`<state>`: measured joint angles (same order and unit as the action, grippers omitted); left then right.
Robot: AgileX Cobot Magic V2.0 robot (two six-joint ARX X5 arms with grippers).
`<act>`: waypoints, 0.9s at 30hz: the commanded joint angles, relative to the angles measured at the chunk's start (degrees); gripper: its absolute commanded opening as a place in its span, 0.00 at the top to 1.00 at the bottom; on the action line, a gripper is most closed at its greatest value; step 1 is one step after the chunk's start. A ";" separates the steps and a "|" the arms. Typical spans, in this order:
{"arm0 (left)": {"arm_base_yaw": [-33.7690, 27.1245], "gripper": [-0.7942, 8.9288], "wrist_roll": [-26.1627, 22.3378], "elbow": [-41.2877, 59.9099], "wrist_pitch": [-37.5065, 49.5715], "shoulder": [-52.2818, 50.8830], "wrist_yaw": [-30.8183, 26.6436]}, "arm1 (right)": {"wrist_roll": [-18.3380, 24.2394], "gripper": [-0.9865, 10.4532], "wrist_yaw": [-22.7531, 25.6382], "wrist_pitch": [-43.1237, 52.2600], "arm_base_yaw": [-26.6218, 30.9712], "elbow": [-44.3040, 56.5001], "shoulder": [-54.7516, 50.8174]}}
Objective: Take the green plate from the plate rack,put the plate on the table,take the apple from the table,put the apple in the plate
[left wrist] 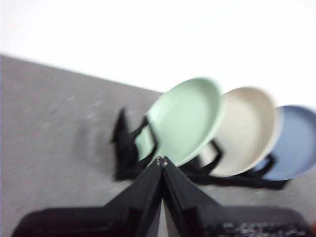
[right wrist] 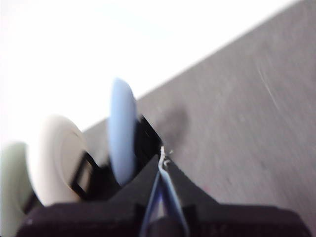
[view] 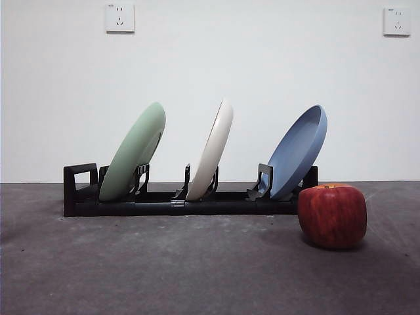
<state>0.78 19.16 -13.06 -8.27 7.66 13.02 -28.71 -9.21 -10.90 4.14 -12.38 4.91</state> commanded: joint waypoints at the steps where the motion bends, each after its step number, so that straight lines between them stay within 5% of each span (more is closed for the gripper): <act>1: -0.20 0.92 0.77 -4.59 -1.16 3.06 1.90 | 1.53 0.92 -1.46 0.33 -0.09 -5.25 3.30; 12: -0.20 0.92 0.70 -26.03 -7.67 21.55 11.89 | 5.16 0.92 -18.82 -0.96 -0.11 -29.03 24.74; 19: -0.17 0.92 -2.73 -43.34 -20.39 35.50 20.92 | 7.61 0.92 -30.45 -12.48 -0.13 -45.81 39.89; 27: 0.15 0.92 -10.10 -59.30 -34.03 49.03 23.43 | 18.95 0.91 -30.40 -32.02 -4.83 -60.83 54.01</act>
<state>0.80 11.81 -71.61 -41.74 56.03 36.07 -13.67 -39.83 -42.06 -0.27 -72.36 58.13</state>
